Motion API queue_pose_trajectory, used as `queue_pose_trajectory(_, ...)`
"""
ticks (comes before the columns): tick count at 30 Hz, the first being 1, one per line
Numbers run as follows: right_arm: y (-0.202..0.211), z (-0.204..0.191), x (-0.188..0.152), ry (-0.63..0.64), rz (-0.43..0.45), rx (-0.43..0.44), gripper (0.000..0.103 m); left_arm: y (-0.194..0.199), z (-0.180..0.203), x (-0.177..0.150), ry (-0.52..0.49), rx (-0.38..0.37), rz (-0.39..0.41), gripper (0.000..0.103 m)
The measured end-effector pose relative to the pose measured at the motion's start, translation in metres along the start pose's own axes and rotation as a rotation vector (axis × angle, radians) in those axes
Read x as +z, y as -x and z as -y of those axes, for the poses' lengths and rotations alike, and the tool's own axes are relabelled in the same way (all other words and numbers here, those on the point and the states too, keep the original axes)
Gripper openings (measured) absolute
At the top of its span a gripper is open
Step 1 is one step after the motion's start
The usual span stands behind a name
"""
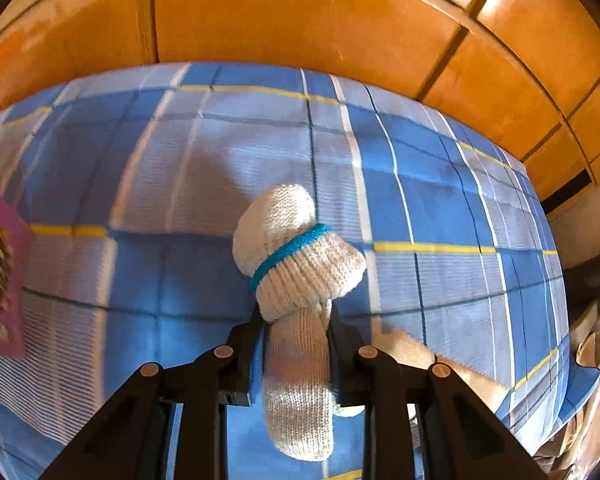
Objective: Organize soft objects
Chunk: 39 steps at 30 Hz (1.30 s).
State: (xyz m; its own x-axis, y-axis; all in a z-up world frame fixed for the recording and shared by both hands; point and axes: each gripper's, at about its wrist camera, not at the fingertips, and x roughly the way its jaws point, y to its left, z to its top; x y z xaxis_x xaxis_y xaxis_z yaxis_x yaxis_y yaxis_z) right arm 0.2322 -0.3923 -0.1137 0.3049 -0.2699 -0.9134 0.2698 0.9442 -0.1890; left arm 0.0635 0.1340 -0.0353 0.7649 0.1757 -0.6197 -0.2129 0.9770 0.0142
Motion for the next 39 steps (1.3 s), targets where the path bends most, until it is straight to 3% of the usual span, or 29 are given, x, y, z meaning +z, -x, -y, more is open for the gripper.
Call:
queue_pose_trajectory(5,0.025,-0.011,0.030,0.016,0.040,0.045,0.024,0.002,0.005,-0.003,-0.014,-0.027,-0.007,0.052)
queue_pose_trajectory(12,0.099,-0.047,0.088,0.099,0.177,0.117,0.024,0.005,0.017,-0.008,-0.045,-0.051,-0.005,0.052)
queue_pose_trajectory(19,0.182,-0.164,0.117,0.302,0.312,0.254,0.024,0.010,0.024,-0.011,-0.064,-0.067,-0.004,0.052)
queue_pose_trajectory(23,0.217,-0.242,0.100,0.443,0.353,0.387,0.024,0.013,0.023,-0.013,-0.070,-0.066,-0.004,0.052)
queue_pose_trajectory(30,0.251,-0.355,0.011,0.738,0.313,0.634,0.024,0.019,0.013,-0.014,-0.061,-0.042,0.010,0.056)
queue_pose_trajectory(34,0.240,-0.382,-0.038,0.813,0.216,0.713,0.024,0.021,0.001,-0.014,-0.033,-0.008,0.026,0.057)
queue_pose_trajectory(39,0.215,-0.406,-0.078,0.869,0.164,0.694,0.024,0.021,-0.015,-0.013,0.014,0.016,0.039,0.057)
